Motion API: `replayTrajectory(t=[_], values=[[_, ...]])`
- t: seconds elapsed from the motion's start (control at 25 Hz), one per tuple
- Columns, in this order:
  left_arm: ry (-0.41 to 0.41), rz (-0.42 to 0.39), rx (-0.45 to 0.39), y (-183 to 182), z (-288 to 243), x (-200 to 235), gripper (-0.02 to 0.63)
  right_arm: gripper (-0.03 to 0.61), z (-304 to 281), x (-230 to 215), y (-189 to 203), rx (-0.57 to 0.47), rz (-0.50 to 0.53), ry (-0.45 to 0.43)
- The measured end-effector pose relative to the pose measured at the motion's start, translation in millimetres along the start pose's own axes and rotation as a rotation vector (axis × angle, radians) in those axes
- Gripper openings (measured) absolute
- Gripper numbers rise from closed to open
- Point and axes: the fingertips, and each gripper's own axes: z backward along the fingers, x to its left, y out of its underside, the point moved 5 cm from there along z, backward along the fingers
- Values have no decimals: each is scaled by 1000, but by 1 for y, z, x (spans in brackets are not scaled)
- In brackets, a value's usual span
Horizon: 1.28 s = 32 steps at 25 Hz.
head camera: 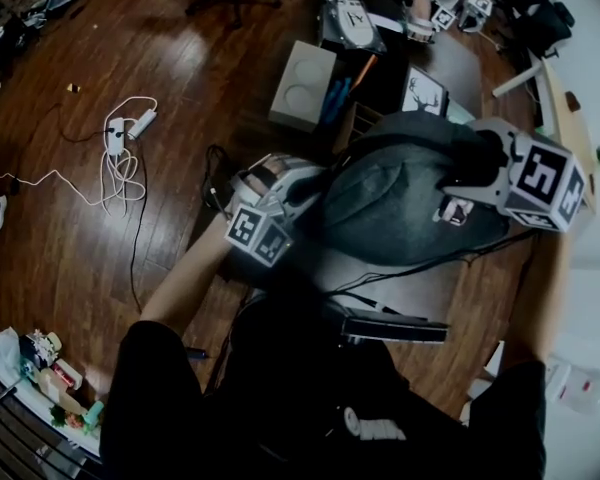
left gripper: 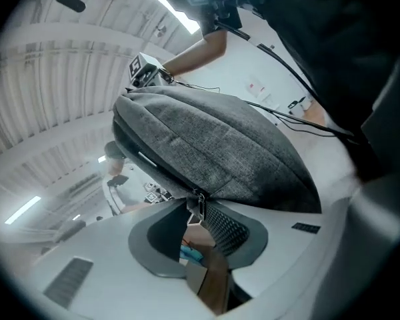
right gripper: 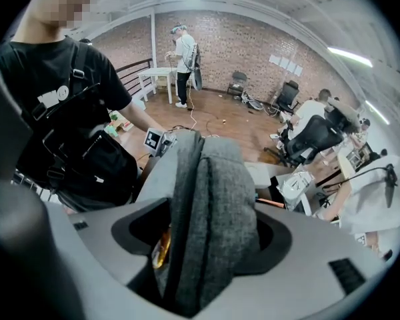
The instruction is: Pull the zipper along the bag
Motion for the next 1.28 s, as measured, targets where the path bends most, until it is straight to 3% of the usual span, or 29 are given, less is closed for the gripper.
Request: replayTrajectory(t=[0.12, 0.24, 0.48, 0.72, 0.92, 1.04, 1.28], values=[[43, 64, -11, 1, 3, 0, 8, 322, 0, 4, 0, -5, 4, 8], [47, 195, -17, -6, 12, 10, 6, 324, 1, 5, 0, -10, 1, 21], [-8, 364, 54, -8, 27, 17, 6, 324, 2, 6, -2, 16, -4, 36], [-27, 461, 117, -19, 27, 25, 6, 324, 4, 10, 0, 15, 6, 52], [2, 395, 152, -36, 33, 31, 6, 324, 7, 12, 6, 24, -4, 65], [42, 395, 156, -53, 41, 36, 8, 318, 14, 18, 10, 25, 6, 48], [51, 381, 106, -68, 44, 50, 6, 279, 28, 33, 9, 18, 41, 49]])
